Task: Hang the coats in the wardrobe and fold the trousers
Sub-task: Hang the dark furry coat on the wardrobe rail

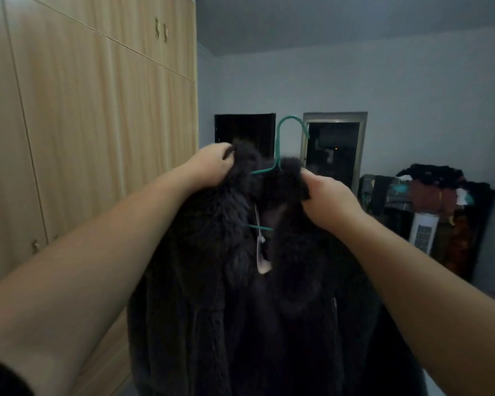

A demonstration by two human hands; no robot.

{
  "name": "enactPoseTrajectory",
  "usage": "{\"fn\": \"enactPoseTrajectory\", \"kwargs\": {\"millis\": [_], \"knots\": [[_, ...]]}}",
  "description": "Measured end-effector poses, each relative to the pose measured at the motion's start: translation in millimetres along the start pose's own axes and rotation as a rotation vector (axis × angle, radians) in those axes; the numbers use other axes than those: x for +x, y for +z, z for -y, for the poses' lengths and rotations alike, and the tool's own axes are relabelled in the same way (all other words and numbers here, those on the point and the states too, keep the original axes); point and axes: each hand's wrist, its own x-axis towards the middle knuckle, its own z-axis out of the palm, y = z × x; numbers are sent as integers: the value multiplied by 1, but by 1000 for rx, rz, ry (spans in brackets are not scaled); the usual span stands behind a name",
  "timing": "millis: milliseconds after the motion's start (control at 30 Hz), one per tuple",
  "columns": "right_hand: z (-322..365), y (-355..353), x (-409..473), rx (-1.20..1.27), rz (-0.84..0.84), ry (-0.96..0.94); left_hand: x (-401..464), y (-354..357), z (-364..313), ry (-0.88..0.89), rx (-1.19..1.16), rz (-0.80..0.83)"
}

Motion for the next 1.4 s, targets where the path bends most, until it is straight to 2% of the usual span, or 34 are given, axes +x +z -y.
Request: {"fn": "enactPoseTrajectory", "kwargs": {"millis": [67,133,200,267,367,400,467,500,533,633,700,767,867,967,1133,1300,1400], "knots": [[-2,-8,2,-47,54,-15,14,-9,2,-38,-23,-117],[2,-9,-2,-202,145,-75,27,-22,3,-72,-60,-201],[8,-8,-5,-208,166,-63,37,-28,-2,-115,-92,-221],[12,-10,1,-72,101,33,41,-23,-12,-136,-92,-109],[5,-10,5,44,-17,121,40,0,-9,-162,7,178],[0,-7,3,36,-21,130,39,6,-2,-189,52,187],[-8,-1,-4,18,-5,168,35,10,11,-207,98,2],[-13,3,-6,12,-1,196,33,10,16,-160,80,-76],[-18,6,-8,5,-9,230,28,9,17,-93,6,-60],[-31,10,-11,17,-34,306,1,8,8,62,-127,326],[-36,10,-15,62,-48,324,-9,17,19,161,12,416],[-41,9,-16,122,-69,333,-19,31,34,232,162,372],[-49,3,-12,213,-61,313,-25,57,47,284,342,158],[-52,-3,-12,293,-3,239,-18,70,46,238,484,19],[-63,1,-23,182,117,200,-5,69,56,283,142,224],[-83,10,-28,59,182,247,-2,65,55,307,33,285],[-83,15,-29,-96,195,232,-2,60,69,245,-60,289]]}}
